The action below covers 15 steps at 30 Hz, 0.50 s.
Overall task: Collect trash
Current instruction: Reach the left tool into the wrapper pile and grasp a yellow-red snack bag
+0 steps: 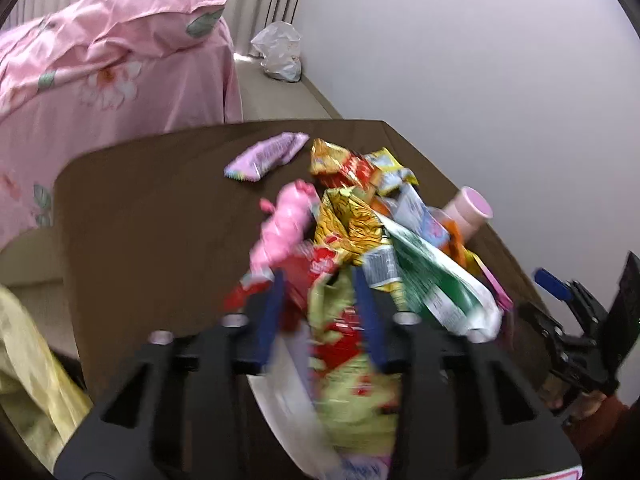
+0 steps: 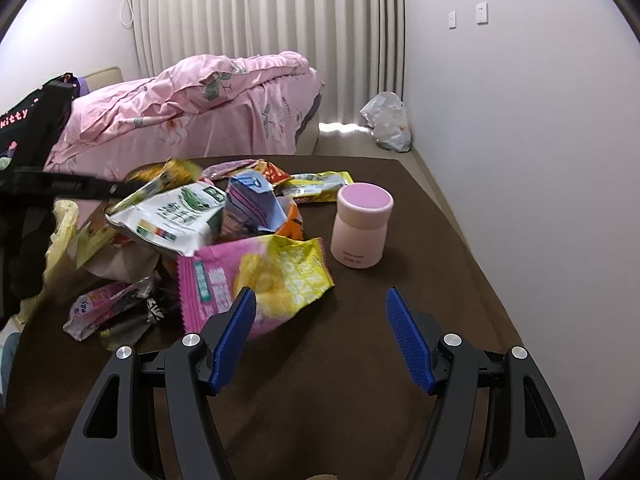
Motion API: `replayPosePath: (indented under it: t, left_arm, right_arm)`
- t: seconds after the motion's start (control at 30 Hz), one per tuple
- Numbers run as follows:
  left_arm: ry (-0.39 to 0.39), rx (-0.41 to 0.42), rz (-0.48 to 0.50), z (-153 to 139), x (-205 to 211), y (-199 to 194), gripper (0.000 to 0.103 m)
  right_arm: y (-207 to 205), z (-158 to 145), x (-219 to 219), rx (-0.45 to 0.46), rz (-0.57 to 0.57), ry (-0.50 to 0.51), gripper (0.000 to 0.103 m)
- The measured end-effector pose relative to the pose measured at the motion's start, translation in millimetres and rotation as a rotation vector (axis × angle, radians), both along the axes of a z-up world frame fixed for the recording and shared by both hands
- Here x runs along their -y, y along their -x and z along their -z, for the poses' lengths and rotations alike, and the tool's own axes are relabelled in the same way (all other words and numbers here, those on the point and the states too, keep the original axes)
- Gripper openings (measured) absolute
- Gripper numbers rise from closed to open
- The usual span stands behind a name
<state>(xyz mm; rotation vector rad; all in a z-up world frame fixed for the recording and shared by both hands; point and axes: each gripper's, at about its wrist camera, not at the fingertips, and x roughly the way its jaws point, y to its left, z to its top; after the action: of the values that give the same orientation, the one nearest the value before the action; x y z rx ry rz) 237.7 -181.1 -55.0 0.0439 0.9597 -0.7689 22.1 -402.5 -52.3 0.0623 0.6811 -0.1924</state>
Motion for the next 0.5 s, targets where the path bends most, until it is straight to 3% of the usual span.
replayPosePath:
  t: [0.1,0.3,0.5]
  left_arm:
    - [0.028,-0.010,-0.045,-1,-15,20,0.015]
    - [0.059,0.041,-0.178,-7,-41,54,0.012]
    - [0.116,-0.008,-0.167,2,-50,77,0.011]
  right_arm:
    - [-2,-6,-1,0.011,-0.009,0.004,0.064]
    - [-30,-33,4,0.043,-0.037,0.015,0.064]
    - [-53,-21,6,-0.013,-0.052,-0.044,0.064]
